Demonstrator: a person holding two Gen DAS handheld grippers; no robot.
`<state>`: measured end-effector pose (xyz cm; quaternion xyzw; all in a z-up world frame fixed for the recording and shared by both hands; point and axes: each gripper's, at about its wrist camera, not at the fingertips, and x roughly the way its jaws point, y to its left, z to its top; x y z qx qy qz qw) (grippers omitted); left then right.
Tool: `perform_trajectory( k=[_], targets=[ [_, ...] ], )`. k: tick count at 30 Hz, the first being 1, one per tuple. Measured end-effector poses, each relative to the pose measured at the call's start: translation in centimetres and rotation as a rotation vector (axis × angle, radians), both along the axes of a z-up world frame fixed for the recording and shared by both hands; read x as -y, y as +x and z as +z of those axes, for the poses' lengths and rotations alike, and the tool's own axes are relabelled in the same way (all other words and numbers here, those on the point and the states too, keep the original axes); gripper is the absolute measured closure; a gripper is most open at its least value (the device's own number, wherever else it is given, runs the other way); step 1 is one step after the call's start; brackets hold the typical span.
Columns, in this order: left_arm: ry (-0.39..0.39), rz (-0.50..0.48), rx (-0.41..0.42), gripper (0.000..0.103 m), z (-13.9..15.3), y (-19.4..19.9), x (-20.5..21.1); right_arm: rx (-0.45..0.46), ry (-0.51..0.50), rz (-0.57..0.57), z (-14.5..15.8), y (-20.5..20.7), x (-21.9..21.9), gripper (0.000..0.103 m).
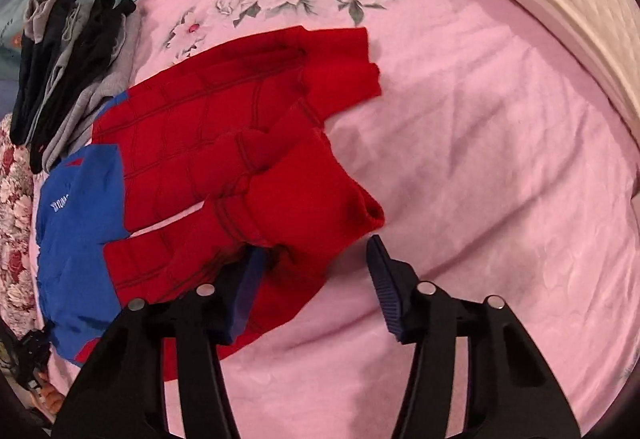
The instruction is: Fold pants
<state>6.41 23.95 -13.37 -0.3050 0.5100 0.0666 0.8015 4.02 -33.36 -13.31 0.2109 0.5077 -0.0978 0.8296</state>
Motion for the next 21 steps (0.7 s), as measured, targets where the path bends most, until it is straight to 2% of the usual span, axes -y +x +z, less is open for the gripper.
perform_trajectory(
  k=[1, 4, 7, 10, 14, 16, 18, 19, 21],
  targets=[
    [-0.004, 0.004, 0.000, 0.093, 0.1, 0.0, -0.1, 0.006, 0.017, 0.022, -0.2, 0.5, -0.5, 0.090],
    [-0.029, 0.010, 0.041, 0.093, 1.2, -1.0, -0.5, 0.036, -0.027, -0.017, 1.1, -0.1, -0.9, 0.091],
    [-0.037, -0.002, 0.065, 0.093, 2.5, -2.8, -0.6, 0.077, -0.046, -0.028, 3.6, -2.8, -0.5, 0.091],
    [-0.033, -0.012, 0.058, 0.093, 2.8, -4.4, -0.3, 0.084, -0.037, -0.031, 4.8, -6.5, 0.1, 0.091],
    [-0.039, -0.017, 0.025, 0.093, 1.7, -4.3, -0.5, 0.051, -0.029, -0.049, 3.1, -10.8, 0.7, 0.091],
    [-0.012, -0.043, -0.013, 0.090, 0.8, -3.6, 0.1, 0.030, -0.014, -0.058, 1.4, -11.0, 0.6, 0.091],
    [0.032, -0.053, -0.017, 0.076, 1.3, -3.6, 0.6, -0.005, -0.011, -0.062, -0.4, -10.4, 0.7, 0.089],
    [0.058, -0.054, -0.007, 0.053, 2.0, -4.0, 0.7, 0.002, -0.027, -0.064, -0.5, -10.1, 0.5, 0.086],
    [0.088, -0.034, 0.051, 0.030, 3.9, -4.9, 0.3, -0.035, -0.100, -0.068, 0.2, -9.8, 0.2, 0.048]
  ],
)
